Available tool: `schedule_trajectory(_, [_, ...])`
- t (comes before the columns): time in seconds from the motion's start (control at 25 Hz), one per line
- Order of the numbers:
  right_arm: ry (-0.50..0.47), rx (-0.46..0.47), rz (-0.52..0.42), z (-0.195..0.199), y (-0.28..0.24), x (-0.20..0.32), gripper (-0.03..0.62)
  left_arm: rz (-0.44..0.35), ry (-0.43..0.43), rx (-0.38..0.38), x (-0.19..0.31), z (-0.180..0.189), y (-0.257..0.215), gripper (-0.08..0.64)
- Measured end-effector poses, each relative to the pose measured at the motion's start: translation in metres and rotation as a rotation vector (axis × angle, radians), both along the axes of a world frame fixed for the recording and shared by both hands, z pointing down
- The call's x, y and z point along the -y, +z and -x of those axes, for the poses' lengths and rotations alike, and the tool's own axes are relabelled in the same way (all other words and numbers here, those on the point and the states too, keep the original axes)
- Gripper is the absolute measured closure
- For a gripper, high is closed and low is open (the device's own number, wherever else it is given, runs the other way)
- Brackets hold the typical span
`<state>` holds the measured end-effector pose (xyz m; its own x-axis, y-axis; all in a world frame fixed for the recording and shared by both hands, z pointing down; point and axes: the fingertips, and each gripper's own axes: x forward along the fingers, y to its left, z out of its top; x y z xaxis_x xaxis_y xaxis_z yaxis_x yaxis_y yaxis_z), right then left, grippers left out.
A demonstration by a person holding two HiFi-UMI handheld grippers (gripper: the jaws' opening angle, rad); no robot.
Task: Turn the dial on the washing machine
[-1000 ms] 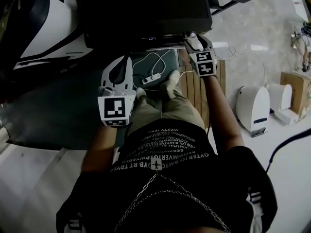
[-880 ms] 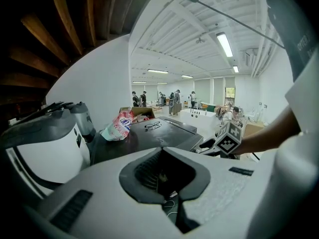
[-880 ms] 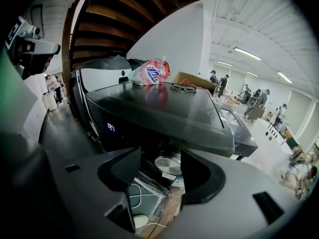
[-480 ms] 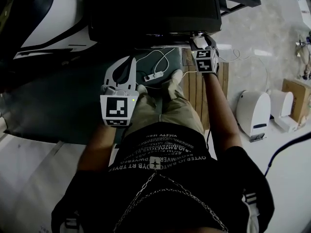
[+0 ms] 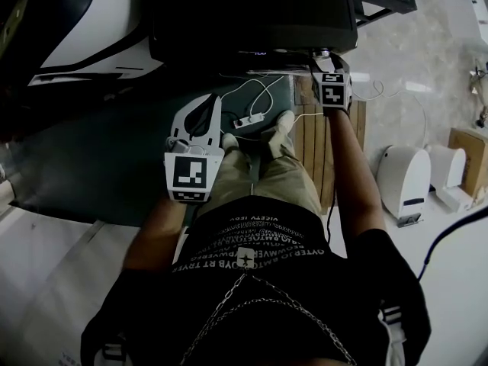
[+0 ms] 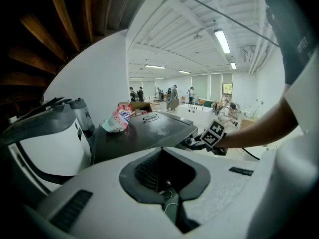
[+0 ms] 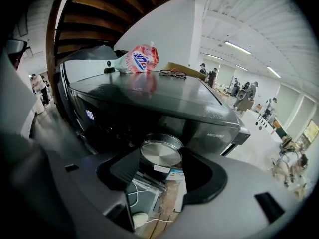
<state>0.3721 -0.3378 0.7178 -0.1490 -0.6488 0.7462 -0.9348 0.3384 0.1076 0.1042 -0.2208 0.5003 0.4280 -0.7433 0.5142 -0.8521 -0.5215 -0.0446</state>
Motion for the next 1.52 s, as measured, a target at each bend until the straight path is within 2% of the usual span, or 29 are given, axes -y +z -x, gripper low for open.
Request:
schedule_trajectory(0.2, [0.003,-0.012,-0.021,0.000,-0.002,0.000,0.328,-0.002,-0.001,0.008,-0.007,0.008,-0.002,0.555])
schedule_trajectory(0.36, [-0.021,-0.081,-0.091,0.004,-0.018,-0.001,0.324,-0.007,-0.007,0.010,-0.014,0.015,-0.005,0.555])
schedule_trajectory(0.48, [-0.066,-0.152,-0.098,0.009,-0.014,-0.003,0.327,-0.005,-0.009,0.012,-0.020,0.019,-0.005,0.555])
schedule_trajectory(0.56, [-0.063,-0.173,-0.095,0.008,-0.010,-0.004,0.340,0.000,-0.008,0.014,-0.025,0.023,-0.003,0.555])
schedule_trajectory(0.92, [0.008,-0.038,-0.047,0.001,-0.002,-0.005,0.330,0.003,0.001,0.031,-0.043,0.033,-0.002,0.555])
schedule_trajectory(1.24, [-0.069,-0.168,-0.116,0.013,-0.017,-0.006,0.339,-0.008,0.015,0.042,-0.049,0.042,-0.007,0.555])
schedule_trajectory(1.32, [-0.058,-0.174,-0.108,0.010,-0.015,-0.006,0.359,-0.003,0.025,0.048,-0.052,0.041,-0.005,0.555])
schedule_trajectory(1.52, [-0.042,-0.136,-0.090,0.007,-0.012,-0.006,0.354,0.007,0.037,0.051,-0.058,0.042,-0.002,0.555])
